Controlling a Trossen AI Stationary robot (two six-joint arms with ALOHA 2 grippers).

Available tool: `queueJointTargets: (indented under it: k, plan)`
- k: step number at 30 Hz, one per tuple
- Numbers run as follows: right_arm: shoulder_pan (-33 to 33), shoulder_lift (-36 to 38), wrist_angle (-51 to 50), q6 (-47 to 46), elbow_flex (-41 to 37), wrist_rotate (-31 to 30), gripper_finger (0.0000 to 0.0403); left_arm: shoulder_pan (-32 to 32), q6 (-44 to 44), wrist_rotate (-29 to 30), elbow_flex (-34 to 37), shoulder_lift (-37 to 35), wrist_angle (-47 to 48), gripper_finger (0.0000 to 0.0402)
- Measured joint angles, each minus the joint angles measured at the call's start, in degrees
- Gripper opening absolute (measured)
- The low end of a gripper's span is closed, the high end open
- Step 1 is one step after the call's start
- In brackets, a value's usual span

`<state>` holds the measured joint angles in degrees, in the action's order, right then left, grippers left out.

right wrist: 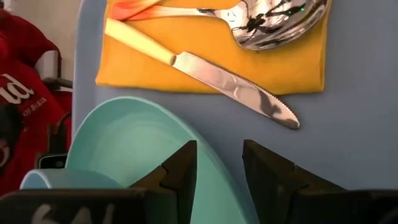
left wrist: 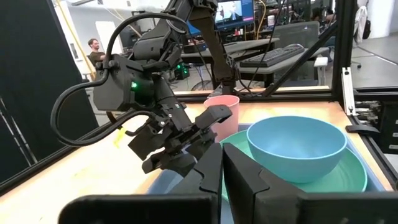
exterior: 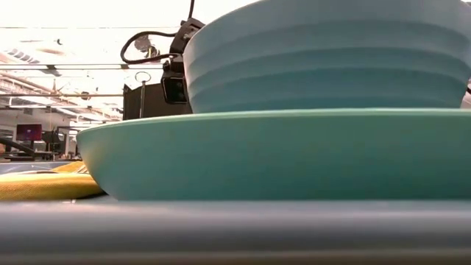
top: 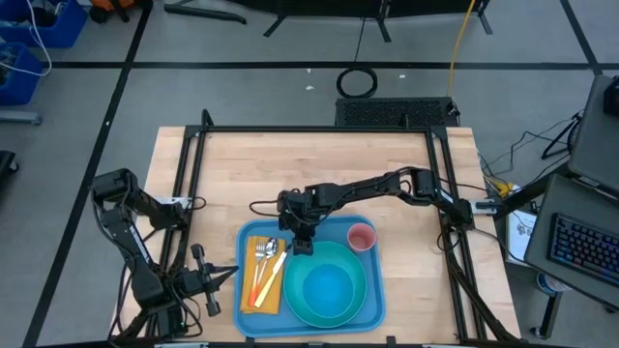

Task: Set up tray
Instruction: Adjust the green plate on the blue tray

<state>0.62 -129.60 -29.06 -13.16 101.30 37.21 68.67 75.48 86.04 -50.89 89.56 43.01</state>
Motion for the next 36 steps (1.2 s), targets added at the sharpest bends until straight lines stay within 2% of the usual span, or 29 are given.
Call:
queueJointTargets:
  k: [5,7,14,19,23,27,33,36]
  plan:
    - [0.02,0.0,-1.34,0.16,0.0,0.81,0.0123,-0.52,-0.24,-0.07,0.0,0.0,0.0,0.0004]
    - [0.06,0.0,-1.62,0.14,0.0,2.38,0.0123,-0.62,-0.28,-0.07,0.0,0.0,0.02,0.0007]
    - [0.43,0.0,5.57,0.8,0.0,0.57,0.0123,-1.21,-0.17,-0.5,0.0,0.0,0.0,0.0022]
    - [0.48,-0.49,5.36,0.32,0.0,0.71,0.0123,-1.32,-0.34,-0.94,0.0,0.0,0.02,0.0004]
    - [0.21,-2.89,6.29,-2.4,0.02,3.77,0.0123,-1.32,-0.52,-0.79,0.0,0.01,0.06,0.0013]
    - [-0.15,-3.82,6.1,-2.67,0.02,3.64,0.0123,-1.32,-0.33,-0.86,0.0,0.02,-0.02,0.0022]
    - [-0.04,-3.98,5.91,-4.16,0.02,3.83,0.0122,-1.32,-0.59,-0.96,0.0,0.04,0.0,0.0004]
    - [-0.02,-4.38,6.11,-4.11,0.02,3.77,0.0118,-1.32,-0.6,-0.95,0.0,0.04,0.0,0.0008]
